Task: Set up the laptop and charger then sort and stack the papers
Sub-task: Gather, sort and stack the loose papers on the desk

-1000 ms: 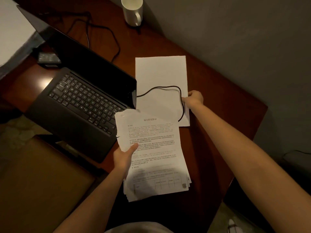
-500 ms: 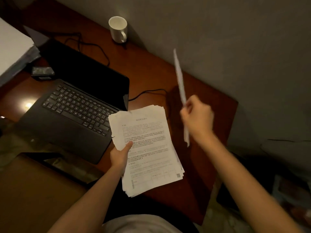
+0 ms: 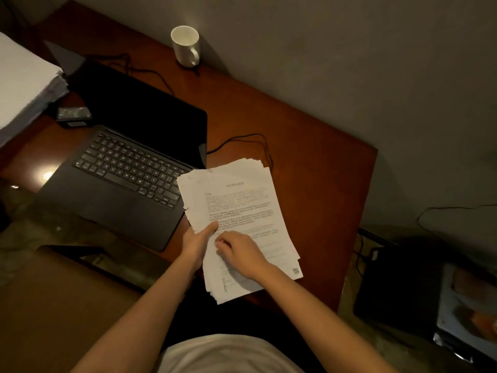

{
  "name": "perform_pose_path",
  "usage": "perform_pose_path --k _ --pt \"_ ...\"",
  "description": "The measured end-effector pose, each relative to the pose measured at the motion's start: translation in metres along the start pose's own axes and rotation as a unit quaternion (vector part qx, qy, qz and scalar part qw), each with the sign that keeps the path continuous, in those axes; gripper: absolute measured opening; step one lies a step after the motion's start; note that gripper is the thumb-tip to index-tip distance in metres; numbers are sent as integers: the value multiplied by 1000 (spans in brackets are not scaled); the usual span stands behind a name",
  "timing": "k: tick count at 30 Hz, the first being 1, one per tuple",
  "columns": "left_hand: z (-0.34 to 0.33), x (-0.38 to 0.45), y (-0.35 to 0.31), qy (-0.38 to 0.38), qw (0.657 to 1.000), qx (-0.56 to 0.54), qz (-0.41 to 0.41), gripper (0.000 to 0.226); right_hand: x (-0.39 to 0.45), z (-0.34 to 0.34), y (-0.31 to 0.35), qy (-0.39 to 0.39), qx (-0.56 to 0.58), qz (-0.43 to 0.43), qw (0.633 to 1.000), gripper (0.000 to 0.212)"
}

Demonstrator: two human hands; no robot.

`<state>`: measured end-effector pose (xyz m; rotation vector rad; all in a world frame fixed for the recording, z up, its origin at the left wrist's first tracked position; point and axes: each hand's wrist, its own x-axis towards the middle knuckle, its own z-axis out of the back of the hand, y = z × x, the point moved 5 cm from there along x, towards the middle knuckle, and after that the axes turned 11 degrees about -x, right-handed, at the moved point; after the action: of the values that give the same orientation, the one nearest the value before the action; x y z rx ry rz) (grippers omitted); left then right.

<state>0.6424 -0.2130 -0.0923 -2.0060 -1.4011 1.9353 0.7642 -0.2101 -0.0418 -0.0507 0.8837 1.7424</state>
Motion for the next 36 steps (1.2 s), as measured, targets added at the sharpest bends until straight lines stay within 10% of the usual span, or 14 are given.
perform_pose_path --k 5,9,14,23,31,36 --pt "-3 -7 -5 -17 999 25 -43 32 -6 53 -78 -205 74 -214 952 51" --pt "-5 -24 -13 45 995 24 -91 23 -3 65 -125 -110 270 -275 916 92" --pt "-36 -48 -50 147 970 99 -165 25 -17 91 -122 -49 464 -163 869 53" --pt "-139 -87 -107 236 891 159 -353 27 -81 174 -104 -354 491 -150 782 36" --pt "-173 -97 -79 283 884 147 -341 25 -113 174 -102 -513 501 -140 683 38" --pt "-164 -72 -48 282 901 197 -264 21 -116 125 -128 -454 499 -237 699 30"
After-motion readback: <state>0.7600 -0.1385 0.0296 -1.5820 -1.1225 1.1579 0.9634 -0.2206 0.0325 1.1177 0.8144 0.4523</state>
